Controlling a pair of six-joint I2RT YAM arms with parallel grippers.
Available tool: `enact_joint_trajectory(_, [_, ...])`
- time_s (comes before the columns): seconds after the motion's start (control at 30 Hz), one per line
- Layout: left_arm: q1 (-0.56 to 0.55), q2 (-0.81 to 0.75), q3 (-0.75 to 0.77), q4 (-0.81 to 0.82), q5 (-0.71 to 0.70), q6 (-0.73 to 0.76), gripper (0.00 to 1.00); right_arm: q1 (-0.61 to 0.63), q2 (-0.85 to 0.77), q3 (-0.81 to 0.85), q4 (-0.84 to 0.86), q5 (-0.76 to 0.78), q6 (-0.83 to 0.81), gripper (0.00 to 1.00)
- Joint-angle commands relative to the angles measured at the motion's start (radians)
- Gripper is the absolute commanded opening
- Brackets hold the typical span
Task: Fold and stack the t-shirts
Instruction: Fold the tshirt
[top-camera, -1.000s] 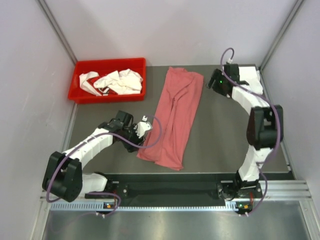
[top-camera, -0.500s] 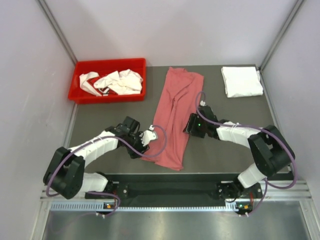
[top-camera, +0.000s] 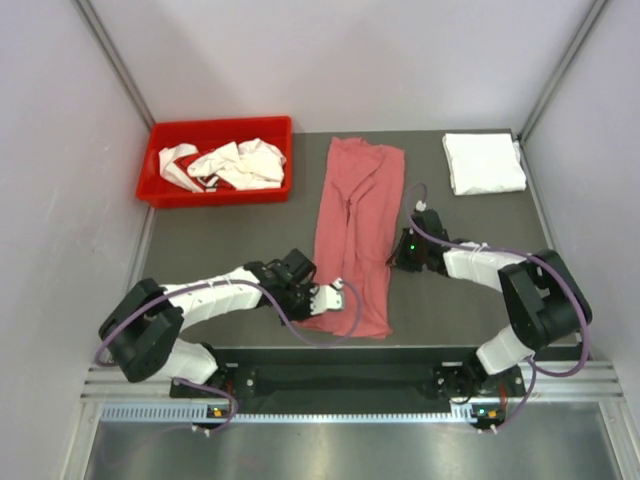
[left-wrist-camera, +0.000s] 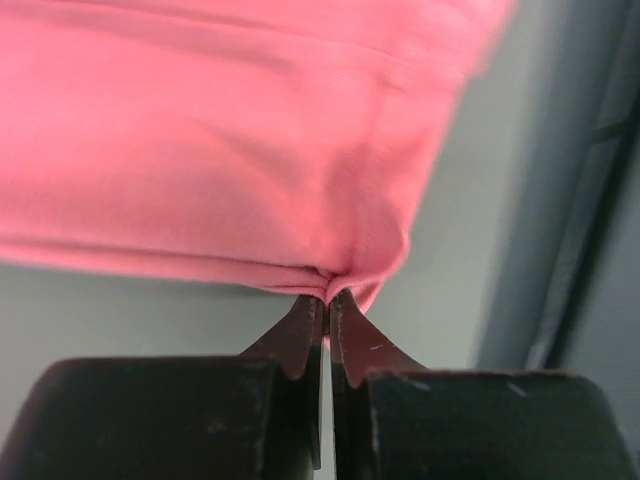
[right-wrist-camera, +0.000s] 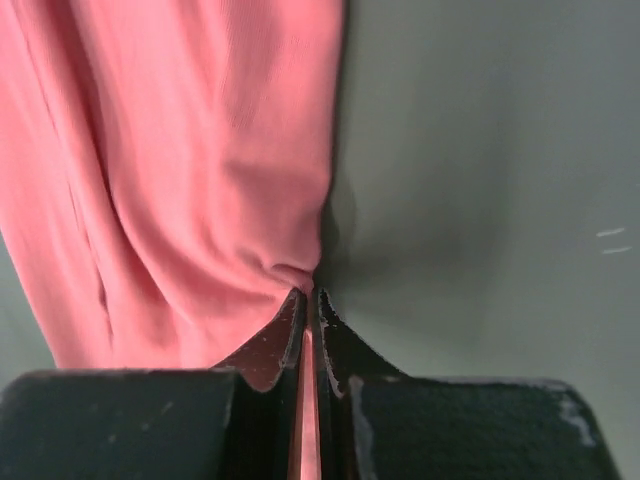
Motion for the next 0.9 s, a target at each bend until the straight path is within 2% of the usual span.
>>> enact_joint_trajectory(0.0, [-0.131,0.04,0.039,-0.059,0.124,-0.049,0.0,-0.059,-0.032,0.105,-0.064,0.021,-0.106,0.0])
enact_joint_trajectory(0.03, [-0.151,0.044,0.055,-0.059,0.134,-0.058,0.0,-0.07,-0.031,0.117,-0.093,0.023,-0.115,0.01])
enact_joint_trajectory(0.07, [-0.17,0.054,0.081,-0.059,0.137,-0.067,0.0,-0.071,-0.029,0.13,-0.114,0.027,-0.122,0.07])
enact_joint_trajectory(0.1, [-0.2,0.057,0.093,-0.062,0.135,-0.081,0.02,-0.071,-0.035,0.137,-0.131,0.027,-0.129,0.16])
enact_joint_trajectory(0.13, [-0.211,0.058,0.102,-0.08,0.138,-0.084,0.07,-0.071,-0.047,0.13,-0.154,0.027,-0.126,0.4])
enact_joint_trajectory(0.17, [-0.219,0.048,0.109,-0.097,0.14,-0.084,0.14,-0.071,-0.09,0.116,-0.162,0.029,-0.12,0.49])
enact_joint_trajectory(0.2, [-0.222,0.035,0.109,-0.112,0.138,-0.074,0.2,-0.071,-0.118,0.078,-0.173,0.033,-0.108,0.53])
enact_joint_trajectory(0.23, [-0.222,0.017,0.104,-0.123,0.125,-0.07,0.37,-0.07,-0.155,0.059,-0.208,0.044,-0.097,0.59])
enact_joint_trajectory(0.3, [-0.222,-0.057,0.078,-0.146,0.054,-0.066,0.55,-0.054,-0.27,-0.009,-0.248,0.094,-0.061,0.61])
enact_joint_trajectory(0.33, [-0.222,-0.084,0.07,-0.155,0.03,-0.06,0.83,-0.044,-0.311,-0.033,-0.292,0.098,-0.045,0.62])
enact_joint_trajectory(0.43, [-0.222,-0.179,0.058,-0.192,-0.023,-0.032,0.85,0.004,-0.426,-0.105,-0.389,0.129,0.021,0.61])
enact_joint_trajectory(0.53, [-0.222,-0.239,0.072,-0.2,-0.047,-0.014,0.79,0.087,-0.492,-0.151,-0.476,0.135,0.096,0.57])
enact_joint_trajectory(0.57, [-0.222,-0.27,0.066,-0.174,-0.056,-0.009,0.73,0.11,-0.515,-0.16,-0.492,0.135,0.116,0.56])
enact_joint_trajectory(0.63, [-0.224,-0.31,0.032,-0.034,-0.066,0.017,0.71,0.181,-0.529,-0.185,-0.518,0.119,0.171,0.53])
enact_joint_trajectory(0.73, [-0.231,-0.382,-0.075,0.115,0.006,0.107,0.7,0.249,-0.545,-0.186,-0.584,0.119,0.21,0.49])
enact_joint_trajectory(0.87, [-0.27,-0.377,-0.164,0.203,0.036,0.175,0.73,0.285,-0.563,-0.228,-0.583,0.061,0.24,0.47])
